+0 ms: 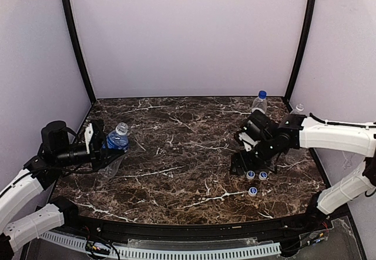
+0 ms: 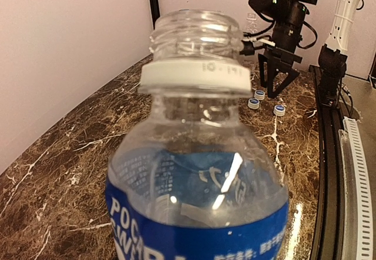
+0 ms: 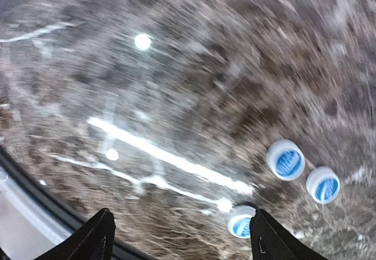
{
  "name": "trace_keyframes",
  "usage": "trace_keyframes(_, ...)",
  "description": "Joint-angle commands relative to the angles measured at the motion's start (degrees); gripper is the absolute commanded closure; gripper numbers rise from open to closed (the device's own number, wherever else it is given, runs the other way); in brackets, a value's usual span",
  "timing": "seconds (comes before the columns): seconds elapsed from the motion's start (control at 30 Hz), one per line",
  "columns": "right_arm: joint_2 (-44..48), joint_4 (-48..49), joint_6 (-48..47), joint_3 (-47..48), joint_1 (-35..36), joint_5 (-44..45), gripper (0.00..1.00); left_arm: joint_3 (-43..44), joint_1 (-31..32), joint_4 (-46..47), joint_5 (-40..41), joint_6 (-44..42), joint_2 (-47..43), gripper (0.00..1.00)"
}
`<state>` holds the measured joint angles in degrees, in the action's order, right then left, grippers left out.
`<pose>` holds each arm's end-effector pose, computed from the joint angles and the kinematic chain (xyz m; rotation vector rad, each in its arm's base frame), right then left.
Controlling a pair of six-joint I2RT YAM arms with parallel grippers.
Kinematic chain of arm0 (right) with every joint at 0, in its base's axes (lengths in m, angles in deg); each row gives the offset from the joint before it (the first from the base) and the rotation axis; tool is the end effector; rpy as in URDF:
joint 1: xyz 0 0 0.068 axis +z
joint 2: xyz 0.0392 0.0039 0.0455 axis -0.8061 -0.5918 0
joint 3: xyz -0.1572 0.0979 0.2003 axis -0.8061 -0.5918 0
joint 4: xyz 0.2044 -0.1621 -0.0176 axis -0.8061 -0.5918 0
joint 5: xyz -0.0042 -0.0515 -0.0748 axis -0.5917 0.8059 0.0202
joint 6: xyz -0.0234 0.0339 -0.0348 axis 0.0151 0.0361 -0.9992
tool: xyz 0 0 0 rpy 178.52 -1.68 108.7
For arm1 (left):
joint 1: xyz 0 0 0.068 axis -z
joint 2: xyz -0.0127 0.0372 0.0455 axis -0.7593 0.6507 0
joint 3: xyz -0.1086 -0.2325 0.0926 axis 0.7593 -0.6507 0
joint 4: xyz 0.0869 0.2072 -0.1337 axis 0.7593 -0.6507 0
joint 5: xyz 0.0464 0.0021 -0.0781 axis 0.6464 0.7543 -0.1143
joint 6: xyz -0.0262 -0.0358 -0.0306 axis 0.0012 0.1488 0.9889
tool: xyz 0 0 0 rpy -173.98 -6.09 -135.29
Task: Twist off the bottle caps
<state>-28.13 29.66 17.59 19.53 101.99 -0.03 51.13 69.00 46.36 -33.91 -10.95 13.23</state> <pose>0.1630 0.1848 0.2131 -0.3372 2.8615 0.3731 0.1343 -0.0718 0.2645 0.9894 1.4831 -0.6608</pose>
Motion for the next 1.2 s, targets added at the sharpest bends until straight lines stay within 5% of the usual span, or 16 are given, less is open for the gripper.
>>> trace_keyframes(0.0, -0.9, 9.1, -17.7, 14.6, 7.4, -7.4, 0.22, 0.7, -0.3, 0.6, -4.8, -0.1, -0.4, 0.64)
trace_keyframes(0.23, -14.5, 30.9, -40.5, 36.6, 17.6, -23.6, 0.18, 2.3, -0.2, 0.3, -12.6, 1.1, 0.4, 0.62)
trace_keyframes(0.43, -26.2, 44.7, -41.4, 46.6, 18.0, -32.7, 0.16, 4.2, -0.1, -1.7, -15.1, 1.0, 0.8, 0.62)
trace_keyframes(0.7, -33.7, 48.4, -39.1, 51.7, 18.4, -33.7, 0.22, 3.7, -0.2, 0.1, -15.8, 1.8, 1.4, 0.61)
trace_keyframes(1.17, -34.9, 46.2, -36.4, 51.4, 17.8, -35.0, 0.94, 3.7, -0.2, 0.7, -15.2, 2.8, 1.9, 0.58)
